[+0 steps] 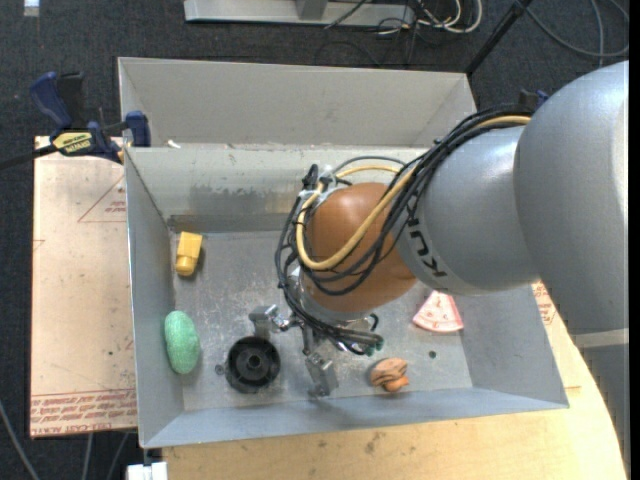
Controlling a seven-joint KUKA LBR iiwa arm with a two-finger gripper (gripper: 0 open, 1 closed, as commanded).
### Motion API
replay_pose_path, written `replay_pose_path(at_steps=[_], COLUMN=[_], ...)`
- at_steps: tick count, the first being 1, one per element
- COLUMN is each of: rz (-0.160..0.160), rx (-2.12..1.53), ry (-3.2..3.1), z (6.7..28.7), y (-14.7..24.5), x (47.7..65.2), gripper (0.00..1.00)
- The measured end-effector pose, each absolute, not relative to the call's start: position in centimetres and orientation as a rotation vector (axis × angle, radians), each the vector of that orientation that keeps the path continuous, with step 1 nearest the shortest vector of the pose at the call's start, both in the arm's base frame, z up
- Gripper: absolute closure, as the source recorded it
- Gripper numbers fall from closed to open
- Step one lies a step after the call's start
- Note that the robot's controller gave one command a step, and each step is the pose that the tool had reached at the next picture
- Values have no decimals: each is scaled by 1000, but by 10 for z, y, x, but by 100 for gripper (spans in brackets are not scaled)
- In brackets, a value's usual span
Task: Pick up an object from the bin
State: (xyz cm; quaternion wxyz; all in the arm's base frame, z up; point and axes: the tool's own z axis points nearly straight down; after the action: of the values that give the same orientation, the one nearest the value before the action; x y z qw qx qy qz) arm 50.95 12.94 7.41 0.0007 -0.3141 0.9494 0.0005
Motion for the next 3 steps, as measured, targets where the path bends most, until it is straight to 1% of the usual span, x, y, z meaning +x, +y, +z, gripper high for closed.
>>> replay_pose_path(at_steps=[1,2,3], rz=[3,-4,-3], rx=[-765,-1567,-1566], ry=[3044,2707,2709], z=[97,75,75], y=[60,34,34], x=[566,543,543], gripper=[0,100,100])
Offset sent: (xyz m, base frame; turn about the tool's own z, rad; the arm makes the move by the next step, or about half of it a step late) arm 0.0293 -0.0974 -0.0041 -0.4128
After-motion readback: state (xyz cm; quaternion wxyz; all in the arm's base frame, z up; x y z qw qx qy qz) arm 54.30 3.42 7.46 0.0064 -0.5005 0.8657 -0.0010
